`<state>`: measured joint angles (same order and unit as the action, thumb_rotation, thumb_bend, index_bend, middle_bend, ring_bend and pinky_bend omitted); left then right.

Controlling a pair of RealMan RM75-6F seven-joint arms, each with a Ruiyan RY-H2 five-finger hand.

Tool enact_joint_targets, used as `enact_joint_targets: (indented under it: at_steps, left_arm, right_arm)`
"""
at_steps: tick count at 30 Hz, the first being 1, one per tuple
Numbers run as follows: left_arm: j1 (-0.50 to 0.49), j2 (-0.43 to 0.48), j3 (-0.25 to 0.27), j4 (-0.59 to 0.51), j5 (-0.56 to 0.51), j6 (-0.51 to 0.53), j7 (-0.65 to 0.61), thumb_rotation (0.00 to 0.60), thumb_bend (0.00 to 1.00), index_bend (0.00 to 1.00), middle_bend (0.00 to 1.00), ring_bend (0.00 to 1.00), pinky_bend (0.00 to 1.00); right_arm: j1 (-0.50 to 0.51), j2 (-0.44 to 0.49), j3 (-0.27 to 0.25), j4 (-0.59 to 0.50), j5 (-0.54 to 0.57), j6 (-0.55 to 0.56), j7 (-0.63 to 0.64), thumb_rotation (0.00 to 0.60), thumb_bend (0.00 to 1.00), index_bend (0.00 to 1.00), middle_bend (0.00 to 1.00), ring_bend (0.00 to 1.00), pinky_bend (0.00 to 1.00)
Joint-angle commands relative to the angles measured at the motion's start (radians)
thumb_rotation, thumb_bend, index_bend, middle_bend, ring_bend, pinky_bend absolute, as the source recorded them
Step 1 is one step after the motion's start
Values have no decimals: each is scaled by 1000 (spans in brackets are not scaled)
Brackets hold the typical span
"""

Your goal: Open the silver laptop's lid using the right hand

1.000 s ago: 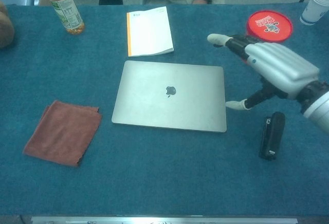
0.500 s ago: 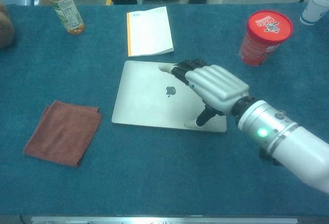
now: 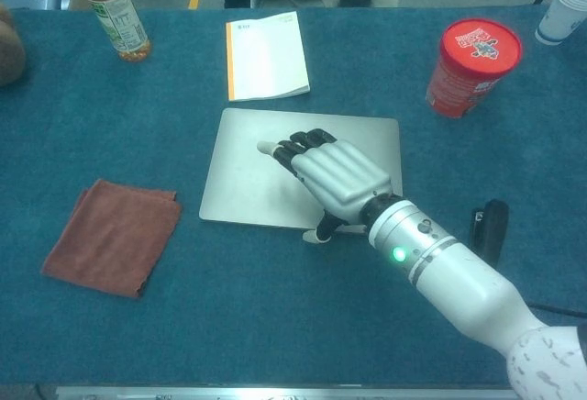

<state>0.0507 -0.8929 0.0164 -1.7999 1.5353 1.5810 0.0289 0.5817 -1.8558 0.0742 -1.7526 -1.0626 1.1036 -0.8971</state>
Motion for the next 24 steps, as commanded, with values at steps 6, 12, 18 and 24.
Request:
enact_joint_targets:
  at_steps: [6, 12, 18, 24]
  left_arm:
    - [3, -1, -2, 14, -7, 2, -22, 600, 469, 156, 96, 2, 0]
    - [3, -4, -4, 24, -9, 0, -31, 600, 469, 156, 96, 2, 0]
    - [1, -6, -6, 30, -14, -5, -35, 600, 469, 156, 96, 2, 0]
    - [0, -9, -7, 33, -16, -7, -37, 600, 469, 156, 96, 2, 0]
  right_arm:
    - [26, -49, 6, 75, 35, 7, -15, 600, 26, 62, 132, 0, 64]
    - [45, -85, 20, 128, 58, 3, -13, 600, 26, 62, 132, 0, 64]
    - [59, -105, 24, 160, 66, 4, -13, 600, 28, 62, 132, 0, 64]
    - [67, -116, 22, 173, 76, 4, -10, 600, 29, 62, 132, 0, 64]
